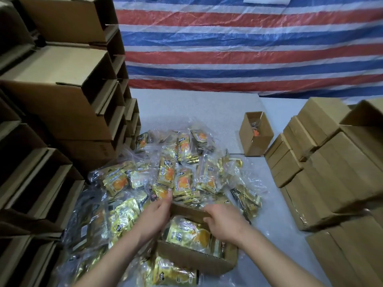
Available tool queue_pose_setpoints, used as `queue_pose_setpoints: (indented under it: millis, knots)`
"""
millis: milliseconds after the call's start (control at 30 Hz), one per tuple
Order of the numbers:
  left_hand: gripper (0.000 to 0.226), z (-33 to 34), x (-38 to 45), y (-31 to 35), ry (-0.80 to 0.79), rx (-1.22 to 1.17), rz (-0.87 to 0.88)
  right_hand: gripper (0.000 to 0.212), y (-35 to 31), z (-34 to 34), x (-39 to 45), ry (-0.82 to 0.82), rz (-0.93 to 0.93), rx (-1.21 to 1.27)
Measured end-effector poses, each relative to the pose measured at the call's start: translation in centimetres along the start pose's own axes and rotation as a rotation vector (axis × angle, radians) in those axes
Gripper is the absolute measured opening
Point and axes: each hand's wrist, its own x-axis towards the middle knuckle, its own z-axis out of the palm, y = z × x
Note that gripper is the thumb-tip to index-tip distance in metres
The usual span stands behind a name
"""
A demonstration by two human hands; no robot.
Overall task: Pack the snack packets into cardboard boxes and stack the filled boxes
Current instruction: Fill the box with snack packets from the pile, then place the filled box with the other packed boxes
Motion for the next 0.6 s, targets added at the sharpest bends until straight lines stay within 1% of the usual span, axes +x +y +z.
queue_pose_setpoints:
  millis: [33,100,133,200,267,333,400,433,533,600]
  knots:
    - [0.067,0.1,0.2,1.4,0.009,-0.015,0.007,0.012,0.7,-0.9,-0.3,0.032,0.026,0.022]
    - [0.071,0.6,0.5,4.1,-0.025,-0.076,0.031,0.011,2.6,-2.7,-0.9,0.101,0.094,0.062]
    - [0.071,1.1,0.6,5.2,-0.044,-0.092,0.052,0.014,3.7,-3.5,-1.2,0.134,0.133,0.08]
    - [0.075,2.6,0.8,7.0,-0.042,-0.078,0.098,0.016,6.1,-4.8,-1.5,0.204,0.215,0.132]
    - [0.082,4.6,1.0,8.6,-0.028,-0.037,0.145,0.011,8.5,-5.6,-1.7,0.287,0.301,0.181]
    - [0.093,6.9,1.3,10.0,-0.033,0.008,0.176,0.016,10.8,-5.9,-1.6,0.37,0.381,0.199]
    - [0.106,9.5,1.8,11.3,-0.088,0.049,0.148,0.025,12.8,-5.9,-1.3,0.43,0.466,0.22]
    - [0.107,10.9,2.2,11.9,-0.132,0.057,0.128,0.025,13.7,-6.0,-1.0,0.454,0.504,0.244]
    - [0.1,15.2,4.0,13.7,-0.286,-0.006,0.04,0.014,16.2,-6.2,-0.1,0.507,0.613,0.313]
    - [0.093,18.3,5.8,14.7,-0.314,-0.017,-0.006,0.016,17.8,-6.4,0.8,0.539,0.659,0.338]
